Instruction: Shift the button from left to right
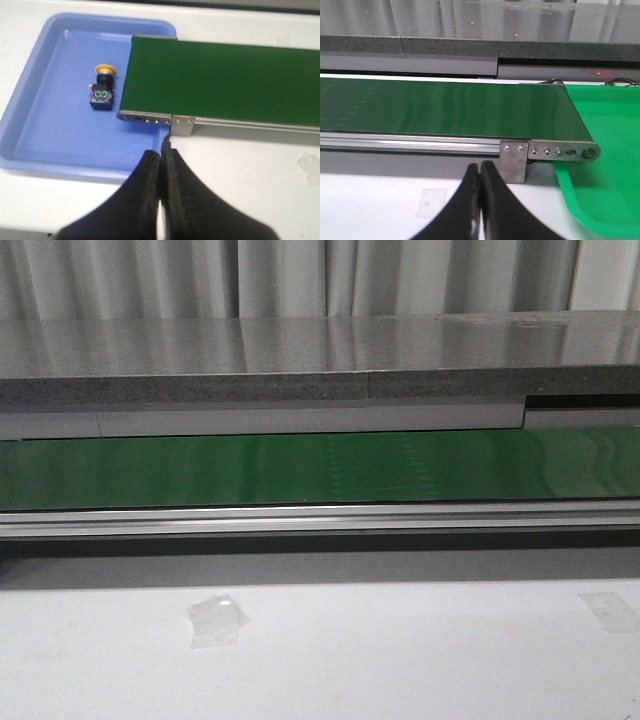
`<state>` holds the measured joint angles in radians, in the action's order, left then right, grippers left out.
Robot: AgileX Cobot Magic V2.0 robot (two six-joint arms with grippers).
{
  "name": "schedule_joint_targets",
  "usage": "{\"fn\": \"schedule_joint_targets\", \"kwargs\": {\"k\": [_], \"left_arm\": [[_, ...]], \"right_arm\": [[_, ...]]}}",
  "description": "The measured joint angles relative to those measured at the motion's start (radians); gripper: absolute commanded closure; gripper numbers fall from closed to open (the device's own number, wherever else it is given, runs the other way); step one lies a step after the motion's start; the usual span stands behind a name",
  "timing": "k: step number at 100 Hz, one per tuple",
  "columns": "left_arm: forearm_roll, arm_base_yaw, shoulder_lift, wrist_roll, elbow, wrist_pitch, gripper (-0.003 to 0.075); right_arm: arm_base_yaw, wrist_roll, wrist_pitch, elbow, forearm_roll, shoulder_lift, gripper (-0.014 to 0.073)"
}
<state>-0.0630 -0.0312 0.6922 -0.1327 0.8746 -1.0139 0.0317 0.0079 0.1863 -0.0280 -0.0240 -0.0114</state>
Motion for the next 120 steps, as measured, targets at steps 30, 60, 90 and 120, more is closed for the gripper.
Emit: {"fn": "schedule_joint_targets", "kwargs": {"k": [30, 60, 90, 120], "left_arm": [[0.002, 0.0, 0.122, 0.053, 0.014, -0.056, 0.0739], [0.008, 0.0, 0.123, 0.06, 0.016, -0.045, 0.0287], [0.024, 0.0, 0.123, 0.052, 0.016, -0.041, 0.0133], [-0.034, -0.013, 0.203, -0.074, 0.04, 0.078, 0.0133]], "right_arm": [[0.0, 0.0, 0.0, 0.0, 0.0, 0.0, 0.0662], [0.0, 0.0, 0.0, 0.0, 0.0, 0.0, 0.0662], [0.0, 0.0, 0.0, 0.0, 0.0, 0.0, 0.0662], [0.0, 0.0, 0.0, 0.0, 0.0, 0.0, 0.0662]]}}
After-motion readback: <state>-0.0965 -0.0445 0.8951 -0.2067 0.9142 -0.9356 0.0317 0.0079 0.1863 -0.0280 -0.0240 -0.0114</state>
